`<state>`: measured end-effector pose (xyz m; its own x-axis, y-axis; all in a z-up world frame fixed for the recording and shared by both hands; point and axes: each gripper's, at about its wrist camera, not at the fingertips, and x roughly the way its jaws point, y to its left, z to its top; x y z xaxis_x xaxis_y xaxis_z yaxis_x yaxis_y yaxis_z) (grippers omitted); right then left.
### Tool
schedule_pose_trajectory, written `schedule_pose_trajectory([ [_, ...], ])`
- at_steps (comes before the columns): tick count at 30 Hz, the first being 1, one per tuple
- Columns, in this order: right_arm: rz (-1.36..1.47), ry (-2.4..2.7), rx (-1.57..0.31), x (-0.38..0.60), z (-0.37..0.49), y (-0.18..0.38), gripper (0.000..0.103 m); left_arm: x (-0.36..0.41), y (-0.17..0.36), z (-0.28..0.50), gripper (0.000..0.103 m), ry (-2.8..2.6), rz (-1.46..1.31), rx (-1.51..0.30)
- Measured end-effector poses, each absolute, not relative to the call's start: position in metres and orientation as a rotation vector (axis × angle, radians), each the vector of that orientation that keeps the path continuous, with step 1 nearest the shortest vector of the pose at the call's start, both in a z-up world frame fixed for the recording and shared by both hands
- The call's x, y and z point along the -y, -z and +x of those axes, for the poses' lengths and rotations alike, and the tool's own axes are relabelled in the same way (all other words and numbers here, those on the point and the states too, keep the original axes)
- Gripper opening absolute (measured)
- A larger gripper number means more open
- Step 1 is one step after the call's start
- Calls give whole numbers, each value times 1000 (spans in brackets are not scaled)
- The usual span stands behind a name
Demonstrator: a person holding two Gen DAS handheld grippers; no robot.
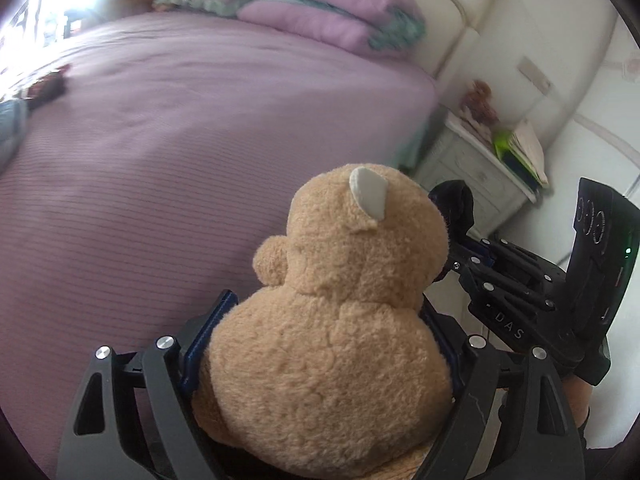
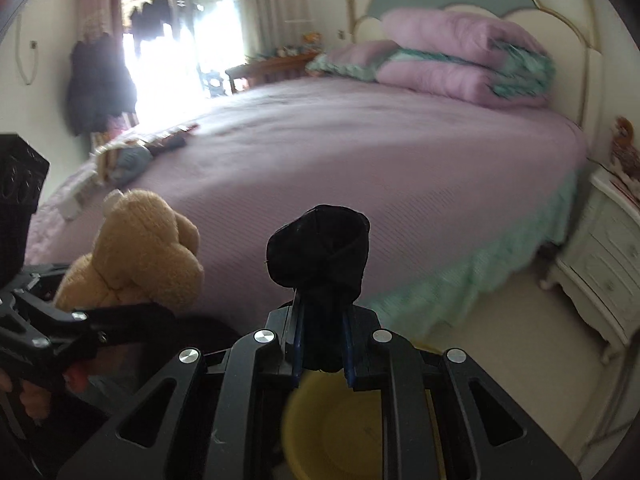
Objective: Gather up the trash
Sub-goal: 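Carry the bear and black cloth to the yellow bin and open both tools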
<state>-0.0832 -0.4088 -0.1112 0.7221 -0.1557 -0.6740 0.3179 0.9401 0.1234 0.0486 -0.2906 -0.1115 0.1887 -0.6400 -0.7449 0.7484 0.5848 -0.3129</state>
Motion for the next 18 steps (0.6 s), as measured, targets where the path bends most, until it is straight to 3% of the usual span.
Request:
schedule_pose_trajectory([
  [4,253,327,-804,428,-114,144,21,323,129,32,85,1020,190,-1016],
  [6,249,356,-828,432,-120,151,34,336,137,24,85,1030,215,-1033],
  [7,249,390,-819,435,-125,153,52,341,139,20,85,1034,223,-1041],
  [8,248,412,-813,438,-130,154,59,347,143,17,85,1041,234,-1047],
  [11,277,442,-789,448,-140,156,70,357,151,8,85,1051,268,-1060],
  [14,329,462,-754,465,-154,156,72,370,158,0,85,1064,298,-1075],
  [18,391,511,-698,479,-180,150,87,387,167,-4,85,1087,323,-1099],
])
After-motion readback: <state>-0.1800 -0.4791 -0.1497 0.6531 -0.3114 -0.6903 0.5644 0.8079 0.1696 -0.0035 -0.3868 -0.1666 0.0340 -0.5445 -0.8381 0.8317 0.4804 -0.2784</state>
